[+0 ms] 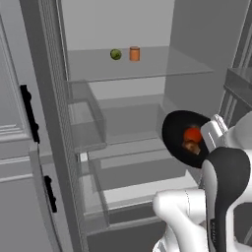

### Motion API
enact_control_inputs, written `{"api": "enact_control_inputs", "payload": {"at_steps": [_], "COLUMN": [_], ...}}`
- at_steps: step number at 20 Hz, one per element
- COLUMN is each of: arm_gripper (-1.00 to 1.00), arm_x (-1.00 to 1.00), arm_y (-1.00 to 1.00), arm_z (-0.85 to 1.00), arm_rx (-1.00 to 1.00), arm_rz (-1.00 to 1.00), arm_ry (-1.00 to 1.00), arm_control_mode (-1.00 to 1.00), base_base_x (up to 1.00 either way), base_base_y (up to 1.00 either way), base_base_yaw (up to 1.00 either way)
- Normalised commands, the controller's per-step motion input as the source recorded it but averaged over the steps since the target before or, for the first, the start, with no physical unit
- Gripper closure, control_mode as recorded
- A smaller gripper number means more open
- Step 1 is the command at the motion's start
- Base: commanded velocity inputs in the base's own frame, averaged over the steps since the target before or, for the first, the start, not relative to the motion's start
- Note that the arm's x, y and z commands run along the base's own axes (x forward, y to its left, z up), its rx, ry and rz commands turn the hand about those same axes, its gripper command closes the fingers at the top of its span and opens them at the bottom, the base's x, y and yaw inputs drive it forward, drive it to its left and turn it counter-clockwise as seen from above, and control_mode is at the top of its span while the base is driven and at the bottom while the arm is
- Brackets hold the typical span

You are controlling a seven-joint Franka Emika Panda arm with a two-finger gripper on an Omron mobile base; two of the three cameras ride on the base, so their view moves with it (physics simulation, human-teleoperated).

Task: Pick the chicken drumstick and tomato from their plates and place them in the bowl. Then put the bowl in the fridge.

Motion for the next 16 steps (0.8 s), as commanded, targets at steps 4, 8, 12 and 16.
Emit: {"api": "enact_control_inputs", "payload": {"at_steps": [4,8,12,16], "arm_gripper": [1.00,1.00,1.00,1.00], "arm_x": [0.00,0.00,0.13,0.89], "arm_y": [0.00,0.00,0.00,-0.09], "arm_z": [0.00,0.00,-0.06,-0.47], "arm_rx": [0.00,0.00,0.00,0.00], "arm_rz": [0.00,0.00,0.01,0.10], "arm_ry": [0.00,0.00,0.00,0.00], "arm_control_mode": [1.00,1.00,-1.00,-1.00], "base_base_x": [0.54,0.81,0.48,0.00], "base_base_y": [-0.09,0.11,0.00,0.00], "base_base_yaw": [0.04,0.00,0.00,0.00]}}
